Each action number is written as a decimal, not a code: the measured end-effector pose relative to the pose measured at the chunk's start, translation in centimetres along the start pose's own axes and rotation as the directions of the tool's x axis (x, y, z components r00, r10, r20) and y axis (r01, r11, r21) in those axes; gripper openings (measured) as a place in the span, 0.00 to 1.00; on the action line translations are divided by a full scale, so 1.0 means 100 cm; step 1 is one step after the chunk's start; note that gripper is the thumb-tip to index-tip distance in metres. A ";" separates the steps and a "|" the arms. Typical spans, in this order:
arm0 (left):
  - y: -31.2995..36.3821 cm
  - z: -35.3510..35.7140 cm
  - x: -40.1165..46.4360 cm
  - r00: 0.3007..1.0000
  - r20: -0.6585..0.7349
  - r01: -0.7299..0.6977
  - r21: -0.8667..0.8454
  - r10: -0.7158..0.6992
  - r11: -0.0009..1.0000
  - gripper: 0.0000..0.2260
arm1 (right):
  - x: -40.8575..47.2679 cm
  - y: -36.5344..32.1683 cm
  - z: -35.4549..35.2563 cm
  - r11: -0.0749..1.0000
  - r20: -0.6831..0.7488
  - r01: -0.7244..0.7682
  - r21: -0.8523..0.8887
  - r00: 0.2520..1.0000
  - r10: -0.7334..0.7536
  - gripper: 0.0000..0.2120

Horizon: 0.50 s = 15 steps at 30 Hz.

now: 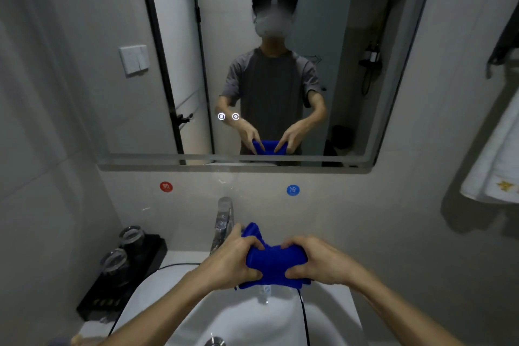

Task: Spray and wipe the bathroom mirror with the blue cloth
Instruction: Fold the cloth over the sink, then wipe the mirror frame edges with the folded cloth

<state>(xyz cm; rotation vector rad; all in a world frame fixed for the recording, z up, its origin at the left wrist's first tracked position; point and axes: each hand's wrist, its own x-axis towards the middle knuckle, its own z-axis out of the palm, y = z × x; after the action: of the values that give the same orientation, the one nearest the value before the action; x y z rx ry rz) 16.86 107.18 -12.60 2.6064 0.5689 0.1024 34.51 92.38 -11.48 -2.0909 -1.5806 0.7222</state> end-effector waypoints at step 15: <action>0.088 -0.232 0.067 0.965 -0.215 -0.248 -0.566 0.149 0.786 0.14 | 0.000 -0.089 -0.221 0.847 -0.478 0.347 0.402 0.869 -0.129 0.13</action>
<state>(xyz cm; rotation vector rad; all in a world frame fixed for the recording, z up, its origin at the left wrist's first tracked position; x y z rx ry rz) 22.42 112.77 11.83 2.0380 0.2474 0.4836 41.80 94.26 11.15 -1.5141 -1.2283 0.4480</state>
